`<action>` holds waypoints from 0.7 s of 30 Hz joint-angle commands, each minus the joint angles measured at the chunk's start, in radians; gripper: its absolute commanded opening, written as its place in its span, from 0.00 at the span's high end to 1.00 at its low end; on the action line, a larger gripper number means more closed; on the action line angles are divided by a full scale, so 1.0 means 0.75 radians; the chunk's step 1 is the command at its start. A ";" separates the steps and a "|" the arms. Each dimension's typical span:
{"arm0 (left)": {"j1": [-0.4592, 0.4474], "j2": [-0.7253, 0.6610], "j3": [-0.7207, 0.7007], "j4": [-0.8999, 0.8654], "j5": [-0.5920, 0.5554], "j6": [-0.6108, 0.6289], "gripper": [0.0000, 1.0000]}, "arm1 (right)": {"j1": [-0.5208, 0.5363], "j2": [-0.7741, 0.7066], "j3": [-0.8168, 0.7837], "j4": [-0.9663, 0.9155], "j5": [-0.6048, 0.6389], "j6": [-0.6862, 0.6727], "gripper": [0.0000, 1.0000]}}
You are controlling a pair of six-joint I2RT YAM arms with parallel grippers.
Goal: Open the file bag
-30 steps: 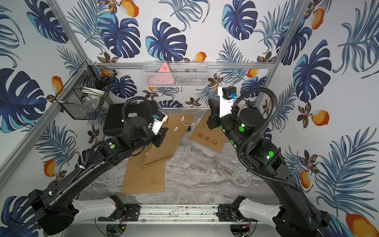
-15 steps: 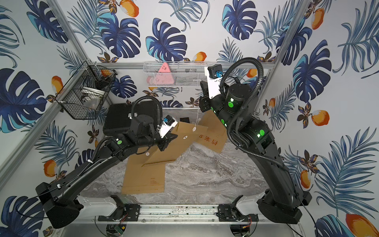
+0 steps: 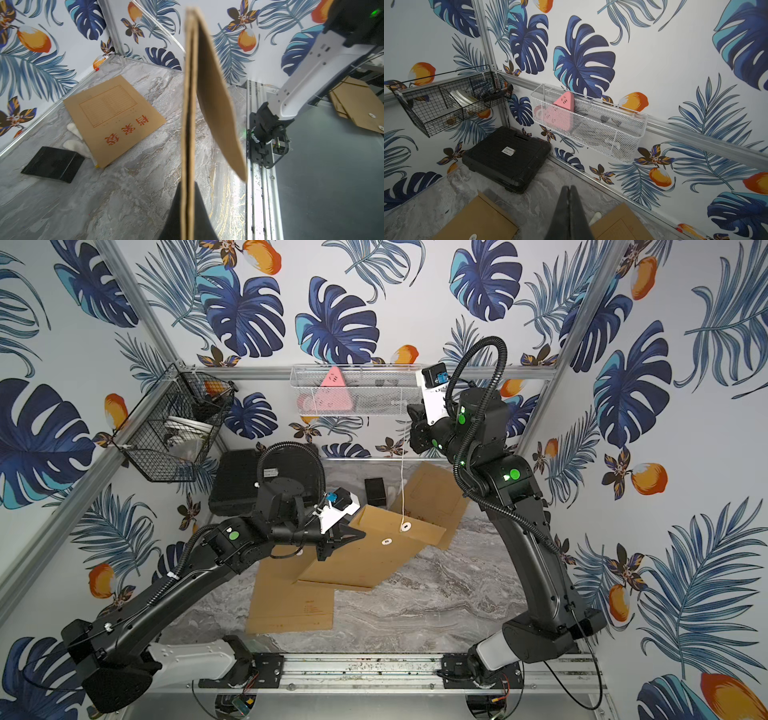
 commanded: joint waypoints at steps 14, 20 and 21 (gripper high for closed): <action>-0.002 -0.090 -0.121 0.355 0.250 -0.134 1.00 | -0.141 0.180 -0.157 0.020 -0.334 0.130 1.00; -0.002 -0.133 -0.213 0.533 0.200 -0.253 1.00 | -0.144 0.219 -0.168 -0.037 -0.358 0.131 0.81; -0.001 -0.140 -0.225 0.561 0.189 -0.271 1.00 | -0.146 0.227 -0.161 -0.053 -0.352 0.131 0.74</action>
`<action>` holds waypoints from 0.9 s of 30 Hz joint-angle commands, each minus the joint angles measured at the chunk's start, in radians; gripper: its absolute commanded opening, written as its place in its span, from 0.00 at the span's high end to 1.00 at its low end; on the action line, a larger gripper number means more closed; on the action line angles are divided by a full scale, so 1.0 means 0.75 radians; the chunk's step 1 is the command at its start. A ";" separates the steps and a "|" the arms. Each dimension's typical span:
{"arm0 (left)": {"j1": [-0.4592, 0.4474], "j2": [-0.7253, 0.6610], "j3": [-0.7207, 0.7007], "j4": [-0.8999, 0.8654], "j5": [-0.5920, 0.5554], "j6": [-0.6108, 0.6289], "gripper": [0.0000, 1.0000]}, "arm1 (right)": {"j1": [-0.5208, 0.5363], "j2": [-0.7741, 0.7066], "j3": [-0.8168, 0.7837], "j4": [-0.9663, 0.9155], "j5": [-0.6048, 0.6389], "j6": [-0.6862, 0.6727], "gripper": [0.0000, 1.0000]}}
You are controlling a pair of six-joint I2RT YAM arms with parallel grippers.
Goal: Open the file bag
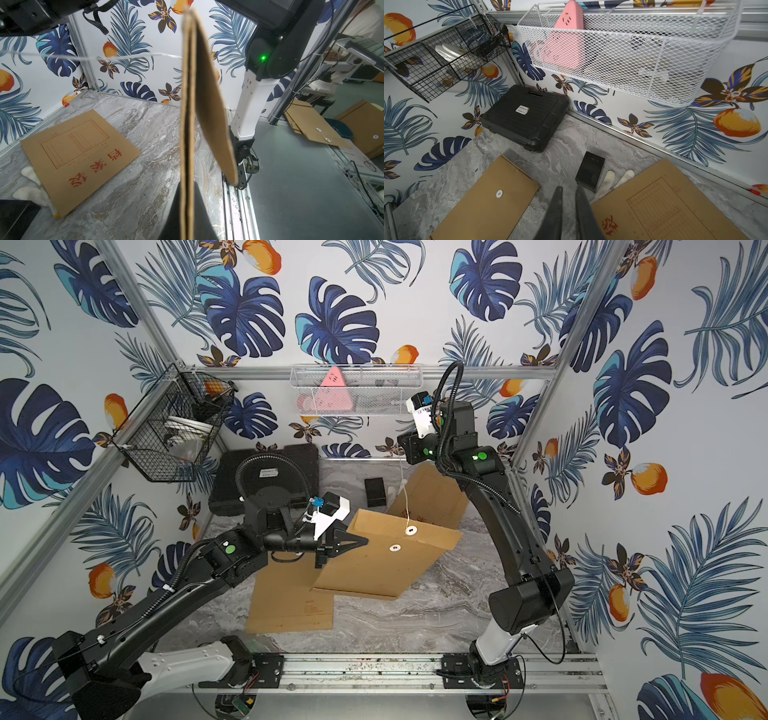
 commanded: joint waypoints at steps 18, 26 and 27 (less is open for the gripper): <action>0.241 -0.035 0.000 0.490 0.032 -0.387 1.00 | -0.316 -0.065 -0.110 0.011 0.011 0.387 0.09; 0.365 0.030 0.116 0.515 0.025 -0.423 1.00 | -0.447 -0.411 -0.554 0.462 -0.085 0.578 0.08; 0.380 0.040 0.136 0.515 0.024 -0.426 1.00 | -0.449 -0.448 -0.584 0.485 -0.098 0.580 0.08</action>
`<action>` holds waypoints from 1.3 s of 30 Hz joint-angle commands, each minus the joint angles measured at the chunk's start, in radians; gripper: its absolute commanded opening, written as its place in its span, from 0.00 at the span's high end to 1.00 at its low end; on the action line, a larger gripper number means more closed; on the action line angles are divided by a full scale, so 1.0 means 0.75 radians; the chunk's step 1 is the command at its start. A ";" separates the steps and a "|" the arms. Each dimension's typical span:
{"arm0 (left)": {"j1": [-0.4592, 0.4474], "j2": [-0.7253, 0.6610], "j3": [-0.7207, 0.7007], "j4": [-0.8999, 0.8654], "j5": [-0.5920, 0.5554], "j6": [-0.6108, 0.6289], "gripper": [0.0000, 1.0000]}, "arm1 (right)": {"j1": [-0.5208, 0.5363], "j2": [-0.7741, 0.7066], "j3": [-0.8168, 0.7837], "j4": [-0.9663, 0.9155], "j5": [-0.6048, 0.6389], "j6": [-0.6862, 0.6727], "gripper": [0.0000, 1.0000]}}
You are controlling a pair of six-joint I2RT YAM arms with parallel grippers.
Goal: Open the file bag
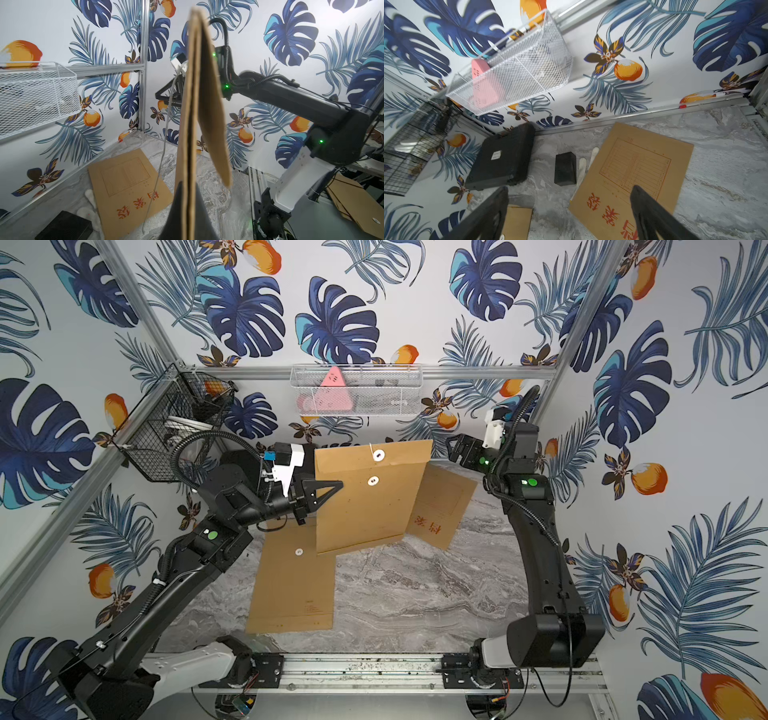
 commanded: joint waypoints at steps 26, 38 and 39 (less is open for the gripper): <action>0.083 0.054 0.285 0.108 0.265 -0.045 1.00 | 0.103 -0.321 -0.378 1.072 -0.942 0.390 0.06; 0.084 0.029 0.275 0.064 0.386 -0.019 1.00 | 0.131 -0.230 -0.234 1.286 -1.012 0.534 0.09; 0.084 0.029 0.277 0.037 0.385 -0.003 1.00 | 0.133 -0.225 -0.218 1.290 -1.030 0.536 0.10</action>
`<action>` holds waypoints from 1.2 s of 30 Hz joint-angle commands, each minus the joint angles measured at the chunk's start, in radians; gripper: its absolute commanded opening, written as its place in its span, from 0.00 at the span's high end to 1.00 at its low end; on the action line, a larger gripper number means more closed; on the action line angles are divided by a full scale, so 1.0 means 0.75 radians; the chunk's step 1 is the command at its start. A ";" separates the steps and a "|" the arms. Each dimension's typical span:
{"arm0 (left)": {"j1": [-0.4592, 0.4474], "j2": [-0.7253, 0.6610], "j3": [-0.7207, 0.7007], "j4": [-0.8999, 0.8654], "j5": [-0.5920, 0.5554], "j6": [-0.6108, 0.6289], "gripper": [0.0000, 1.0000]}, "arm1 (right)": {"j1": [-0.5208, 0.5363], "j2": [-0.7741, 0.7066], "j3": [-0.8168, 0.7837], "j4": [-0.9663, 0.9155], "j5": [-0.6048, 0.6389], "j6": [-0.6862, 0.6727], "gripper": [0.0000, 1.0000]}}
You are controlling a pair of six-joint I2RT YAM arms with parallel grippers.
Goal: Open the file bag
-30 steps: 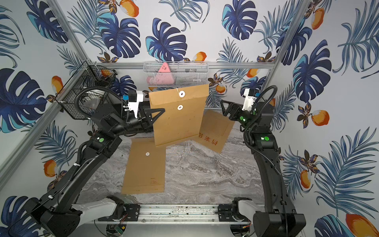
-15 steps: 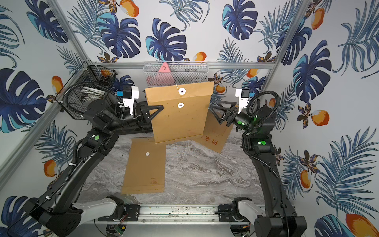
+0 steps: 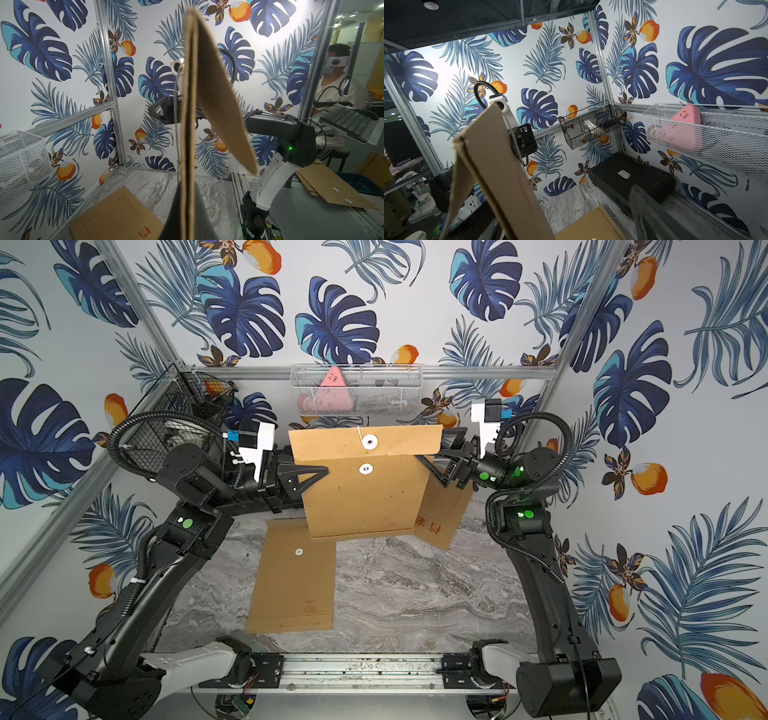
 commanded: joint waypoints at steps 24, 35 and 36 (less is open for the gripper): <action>0.002 0.047 0.040 -0.215 0.056 0.148 1.00 | 0.043 0.088 0.158 0.134 -0.246 0.050 0.64; 0.002 0.035 0.024 -0.225 -0.032 0.132 1.00 | 0.054 0.089 0.151 0.181 -0.260 0.095 1.00; 0.002 0.031 0.016 -0.219 -0.047 0.128 1.00 | 0.054 0.088 0.154 0.163 -0.259 0.082 1.00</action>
